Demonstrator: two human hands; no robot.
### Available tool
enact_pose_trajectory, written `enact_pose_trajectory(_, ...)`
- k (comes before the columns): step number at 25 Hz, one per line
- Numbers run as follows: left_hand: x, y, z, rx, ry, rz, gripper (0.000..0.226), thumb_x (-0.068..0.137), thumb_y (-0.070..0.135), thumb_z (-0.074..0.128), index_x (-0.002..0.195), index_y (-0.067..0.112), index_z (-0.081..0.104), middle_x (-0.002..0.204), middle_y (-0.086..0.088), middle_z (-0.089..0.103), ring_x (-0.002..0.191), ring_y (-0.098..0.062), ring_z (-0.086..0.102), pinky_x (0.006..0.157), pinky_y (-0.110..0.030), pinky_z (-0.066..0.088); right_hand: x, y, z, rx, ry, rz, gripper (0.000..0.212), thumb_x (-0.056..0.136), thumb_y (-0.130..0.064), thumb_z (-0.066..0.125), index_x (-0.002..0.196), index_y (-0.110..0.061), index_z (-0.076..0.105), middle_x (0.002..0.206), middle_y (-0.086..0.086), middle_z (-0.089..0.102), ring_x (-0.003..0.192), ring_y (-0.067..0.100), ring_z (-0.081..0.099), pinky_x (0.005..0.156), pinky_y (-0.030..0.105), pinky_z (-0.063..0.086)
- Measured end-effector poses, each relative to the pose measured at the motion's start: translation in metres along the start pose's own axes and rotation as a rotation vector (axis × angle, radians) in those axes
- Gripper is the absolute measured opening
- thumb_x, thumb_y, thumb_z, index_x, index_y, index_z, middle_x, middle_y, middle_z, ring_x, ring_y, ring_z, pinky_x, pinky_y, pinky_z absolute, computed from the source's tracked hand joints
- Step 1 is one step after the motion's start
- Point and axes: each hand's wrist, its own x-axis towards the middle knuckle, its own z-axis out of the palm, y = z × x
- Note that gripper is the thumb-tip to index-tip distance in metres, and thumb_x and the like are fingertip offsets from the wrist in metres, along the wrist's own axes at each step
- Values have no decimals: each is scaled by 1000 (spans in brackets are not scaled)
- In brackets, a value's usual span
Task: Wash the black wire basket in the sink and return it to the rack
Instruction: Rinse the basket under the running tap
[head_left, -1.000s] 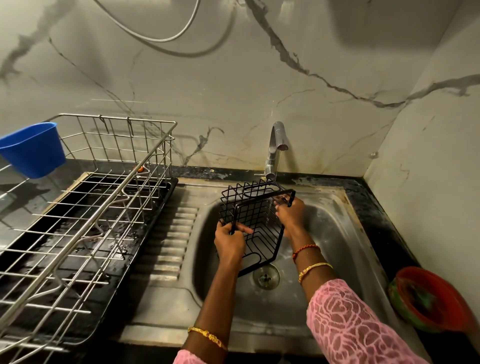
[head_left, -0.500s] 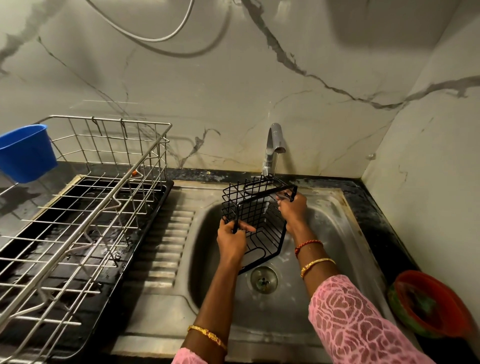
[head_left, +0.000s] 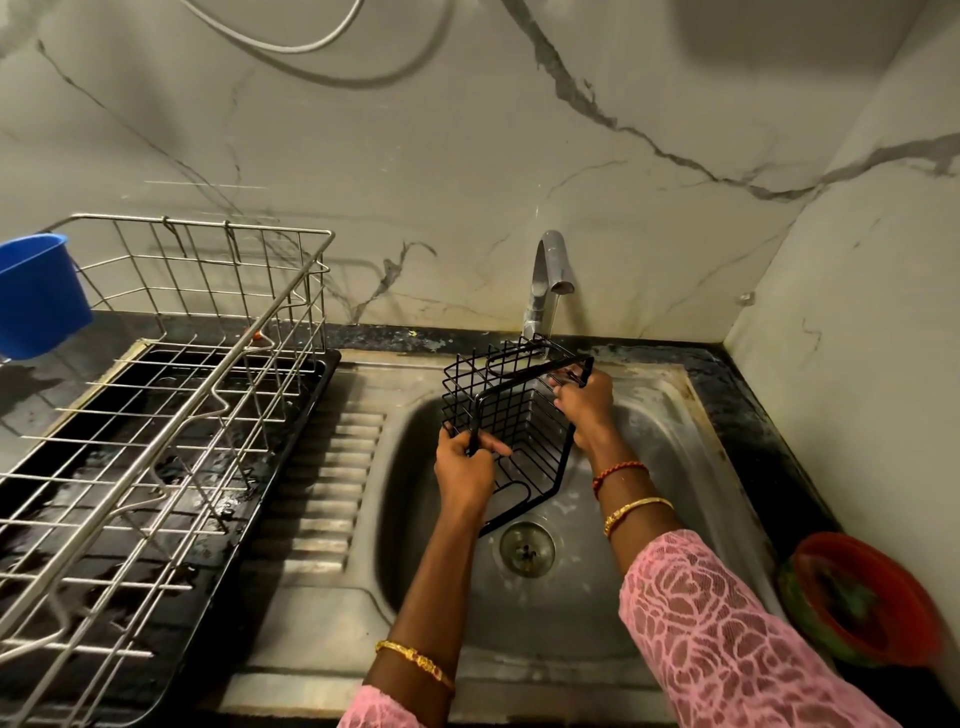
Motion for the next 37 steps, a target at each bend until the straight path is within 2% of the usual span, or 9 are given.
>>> enact_pose_trajectory(3,4,-4,1,3,18,-38,39,82,-12,42,67,14,67,143,-18,40,134,-26,37,112,-45,32,6,-3,4,-33,-26,30,31,80,7,55,109,-5,60,106,12,67,99,22,63,84,36,54)
enact_pose_trajectory(8,5,1,-2,-84,34,-17,41,80,-16,36,68,8,66,115,-8,55,97,-14,57,75,-13,50,1,-23,2,-39,-208,5,28,85,14,43,83,-10,58,91,6,67,89,16,65,56,20,48)
enact_pose_trajectory(11,18,-5,-6,-150,88,-77,46,77,-16,37,59,14,67,106,-18,65,107,-31,56,103,-41,42,5,-40,-4,59,-510,107,27,86,4,44,108,0,59,100,11,67,91,20,65,82,32,52)
enact_pose_trajectory(14,23,-4,-12,-182,141,-137,47,78,-16,36,60,14,68,98,-18,70,101,-24,60,91,-31,49,16,-51,-7,336,-733,297,44,72,-14,45,110,6,56,109,20,63,107,32,57,104,42,39)
enact_pose_trajectory(17,23,-2,-15,-215,153,-146,46,78,-17,34,63,12,66,99,-18,69,79,-15,56,60,-14,47,23,-49,7,322,-594,301,25,83,-7,40,94,1,61,100,20,65,97,29,61,90,37,48)
enact_pose_trajectory(23,28,-9,-21,-243,155,-211,49,75,-18,35,57,13,68,83,-13,67,92,-30,59,89,-42,49,30,-55,40,-47,-265,66,26,90,-6,43,67,-13,54,56,1,50,45,10,39,35,16,27)
enact_pose_trajectory(27,34,-15,-24,-255,142,-266,56,76,-16,35,47,17,70,70,-11,63,79,-30,54,81,-38,47,34,-68,40,151,-351,236,37,92,-11,27,59,-15,41,37,-6,38,28,5,25,29,12,16)
enact_pose_trajectory(32,34,-11,-24,-254,114,-325,50,74,-17,34,52,15,66,79,-13,65,98,-33,57,99,-59,42,37,-71,33,322,-485,347,29,90,6,23,78,-1,48,63,2,43,26,1,31,25,12,20)
enact_pose_trajectory(37,33,-13,-26,-262,71,-415,43,82,-11,38,61,16,65,73,-9,51,82,-30,47,84,-58,47,27,-77,37,177,-515,313,33,98,-18,41,67,-9,46,32,-8,32,22,1,23,24,11,15)
